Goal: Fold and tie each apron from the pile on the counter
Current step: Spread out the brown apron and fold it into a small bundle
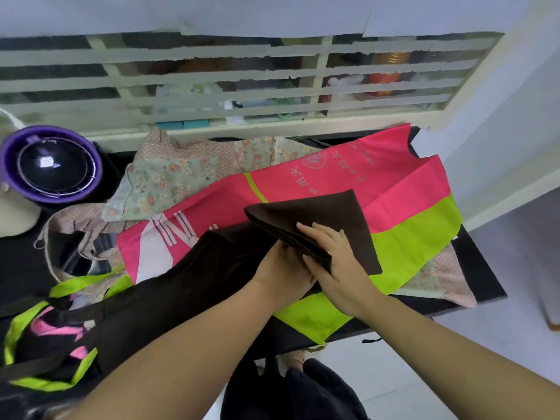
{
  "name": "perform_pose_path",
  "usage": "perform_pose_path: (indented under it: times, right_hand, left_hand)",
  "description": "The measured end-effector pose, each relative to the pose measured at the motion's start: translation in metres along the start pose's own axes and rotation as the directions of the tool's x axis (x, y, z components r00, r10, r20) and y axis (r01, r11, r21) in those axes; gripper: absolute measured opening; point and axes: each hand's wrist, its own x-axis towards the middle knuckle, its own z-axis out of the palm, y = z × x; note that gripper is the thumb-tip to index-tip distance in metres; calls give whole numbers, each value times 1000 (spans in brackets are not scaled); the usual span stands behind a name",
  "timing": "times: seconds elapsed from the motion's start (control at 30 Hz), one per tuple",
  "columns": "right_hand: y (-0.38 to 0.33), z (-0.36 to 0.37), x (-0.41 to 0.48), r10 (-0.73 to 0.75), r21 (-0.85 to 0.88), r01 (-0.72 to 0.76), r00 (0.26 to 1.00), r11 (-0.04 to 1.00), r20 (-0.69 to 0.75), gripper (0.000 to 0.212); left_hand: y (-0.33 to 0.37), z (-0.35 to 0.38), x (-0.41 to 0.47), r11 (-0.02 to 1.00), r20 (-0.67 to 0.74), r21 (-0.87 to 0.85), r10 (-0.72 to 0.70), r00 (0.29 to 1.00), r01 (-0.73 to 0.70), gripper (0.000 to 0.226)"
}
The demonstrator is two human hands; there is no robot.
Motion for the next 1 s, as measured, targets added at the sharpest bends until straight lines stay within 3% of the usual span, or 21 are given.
perform_pose_path:
  times: [0.03, 0.1, 0.17, 0.23, 0.3, 0.47, 0.77, 0.83, 0.9, 0.97, 1.0]
  right_hand:
    - [2, 0, 1, -7, 28, 6, 1000, 1000, 27, 41]
    - [3, 3, 1, -57, 24, 55, 994, 998, 88, 51]
    - [6, 8, 1, -80, -15, 83, 989, 996, 125, 67]
    - [13, 17, -1, -92, -129, 116, 980, 985, 177, 75]
    - [10, 27, -1, -109, -214, 162, 964, 963, 241, 70]
    - [-1, 50, 2, -124, -298, 226, 937, 927, 325, 75]
    - [9, 83, 9, -195, -508, 372, 909, 777, 368, 71]
    - [13, 85, 11, -167, -550, 385, 899, 741, 405, 78]
    - [15, 86, 12, -149, -571, 398, 890, 719, 432, 88]
    - [15, 85, 13, -132, -559, 395, 883, 729, 451, 98]
    - [13, 83, 13, -128, -543, 395, 877, 741, 463, 100]
  left_hand:
    - [-2, -4, -5, 991, 65, 119, 59, 996, -67, 45]
    - [-16, 0, -19, 927, 9, 321, 201, 980, -193, 45]
    - [-32, 4, -36, 914, -27, 324, 267, 963, -244, 47]
    - [-44, 8, -49, 923, -44, 308, 258, 965, -233, 47]
    - [-51, 10, -58, 922, 7, 332, 210, 978, -201, 46]
    - [-61, 14, -75, 907, 94, 373, 170, 981, -193, 53]
    - [-102, 12, -120, 961, -94, 230, 181, 979, -156, 43]
    - [-107, 5, -128, 998, -229, 62, 35, 973, -21, 39]
    - [-103, -7, -128, 979, -396, -162, -182, 900, 127, 29]
    - [-84, -14, -117, 967, -462, -215, -226, 857, 139, 27]
    - [-72, -11, -110, 978, -444, -172, -186, 876, 120, 32]
